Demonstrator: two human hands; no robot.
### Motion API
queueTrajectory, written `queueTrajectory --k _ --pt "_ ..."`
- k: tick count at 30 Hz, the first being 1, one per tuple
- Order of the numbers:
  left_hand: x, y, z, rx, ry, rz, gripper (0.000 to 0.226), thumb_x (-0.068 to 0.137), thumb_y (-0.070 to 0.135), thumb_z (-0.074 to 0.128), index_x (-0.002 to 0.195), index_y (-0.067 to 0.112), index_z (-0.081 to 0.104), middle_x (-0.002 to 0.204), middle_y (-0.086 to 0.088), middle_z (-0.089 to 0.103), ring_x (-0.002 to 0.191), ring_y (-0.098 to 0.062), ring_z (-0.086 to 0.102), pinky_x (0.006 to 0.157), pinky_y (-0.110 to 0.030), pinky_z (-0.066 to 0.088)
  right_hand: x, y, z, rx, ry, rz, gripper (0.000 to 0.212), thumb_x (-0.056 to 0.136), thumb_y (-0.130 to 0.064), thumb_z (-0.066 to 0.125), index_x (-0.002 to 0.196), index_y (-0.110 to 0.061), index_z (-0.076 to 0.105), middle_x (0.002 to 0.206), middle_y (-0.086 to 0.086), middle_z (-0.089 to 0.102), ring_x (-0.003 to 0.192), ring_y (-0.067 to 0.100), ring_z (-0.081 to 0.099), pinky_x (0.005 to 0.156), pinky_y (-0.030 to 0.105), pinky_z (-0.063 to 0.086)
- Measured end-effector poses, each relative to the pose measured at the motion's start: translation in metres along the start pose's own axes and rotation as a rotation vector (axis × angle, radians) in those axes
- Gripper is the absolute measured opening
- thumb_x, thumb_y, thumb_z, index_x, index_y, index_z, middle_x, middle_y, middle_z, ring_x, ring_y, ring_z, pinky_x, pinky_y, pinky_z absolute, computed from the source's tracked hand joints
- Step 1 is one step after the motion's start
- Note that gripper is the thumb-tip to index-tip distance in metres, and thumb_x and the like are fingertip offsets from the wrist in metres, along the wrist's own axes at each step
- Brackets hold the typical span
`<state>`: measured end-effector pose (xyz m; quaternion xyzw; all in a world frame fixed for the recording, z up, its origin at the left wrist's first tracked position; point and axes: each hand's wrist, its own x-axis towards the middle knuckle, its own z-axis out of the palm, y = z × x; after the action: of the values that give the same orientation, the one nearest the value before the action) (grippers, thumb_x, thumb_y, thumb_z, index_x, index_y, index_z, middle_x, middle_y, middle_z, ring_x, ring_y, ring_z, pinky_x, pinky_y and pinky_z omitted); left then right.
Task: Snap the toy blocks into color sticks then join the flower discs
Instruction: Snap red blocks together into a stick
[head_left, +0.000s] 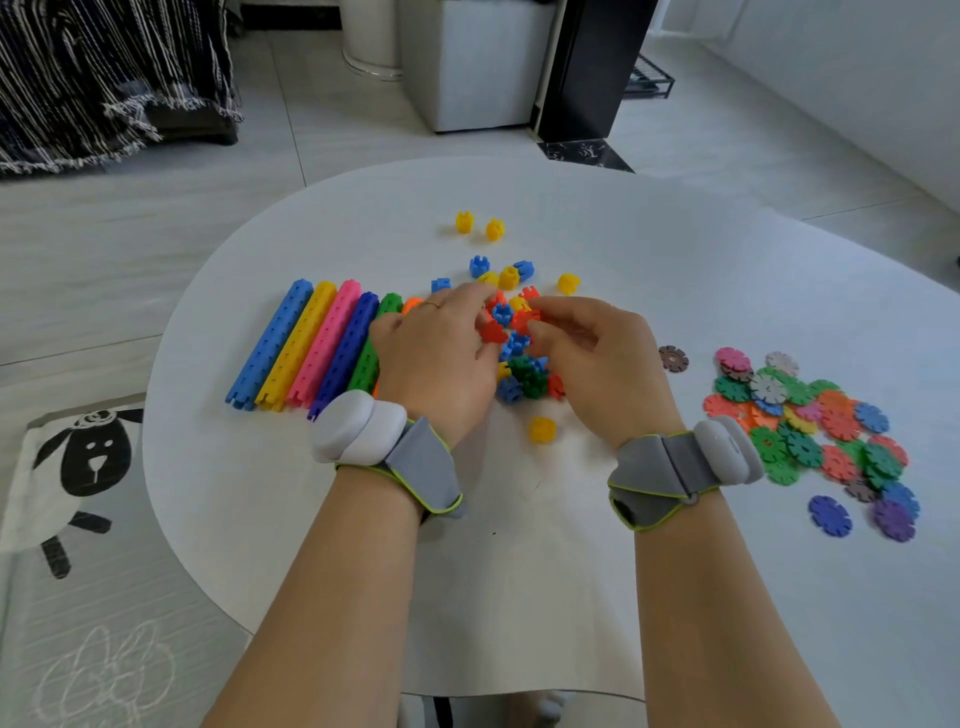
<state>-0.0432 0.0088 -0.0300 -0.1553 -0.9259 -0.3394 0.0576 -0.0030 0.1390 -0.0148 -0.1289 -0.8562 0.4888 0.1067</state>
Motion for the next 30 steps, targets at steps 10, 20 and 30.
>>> queueTrajectory --k 10,20,30 --pt "-0.006 0.003 0.002 -0.301 0.026 0.073 0.050 0.080 0.001 0.062 0.127 0.016 0.052 0.099 0.000 0.067 0.096 -0.021 0.062 0.090 -0.041 0.048 0.001 0.004 0.000 0.225 -0.037 0.030 0.018 0.087 -0.007 0.064 0.090 -0.025 0.070 0.087 0.002 0.074 0.078 0.015 0.071 0.082 0.038 0.058" --pt "-0.006 0.002 -0.005 -0.226 0.053 0.095 0.033 0.074 0.001 0.066 0.105 0.015 0.068 0.095 -0.001 0.070 0.088 -0.018 0.063 0.083 -0.027 0.048 0.000 0.001 0.003 0.266 -0.091 0.056 0.017 0.087 -0.005 0.065 0.092 -0.019 0.073 0.087 0.005 0.074 0.078 0.020 0.072 0.081 0.039 0.058" --pt "-0.008 0.006 -0.008 -0.185 -0.074 0.091 0.032 0.080 0.007 0.066 0.110 0.016 0.069 0.103 -0.008 0.065 0.095 -0.022 0.059 0.088 -0.029 0.043 -0.005 0.006 -0.003 0.004 -0.055 0.063 0.029 0.094 -0.004 0.049 0.107 -0.019 0.070 0.080 -0.007 0.069 0.065 0.011 0.068 0.073 0.029 0.057"
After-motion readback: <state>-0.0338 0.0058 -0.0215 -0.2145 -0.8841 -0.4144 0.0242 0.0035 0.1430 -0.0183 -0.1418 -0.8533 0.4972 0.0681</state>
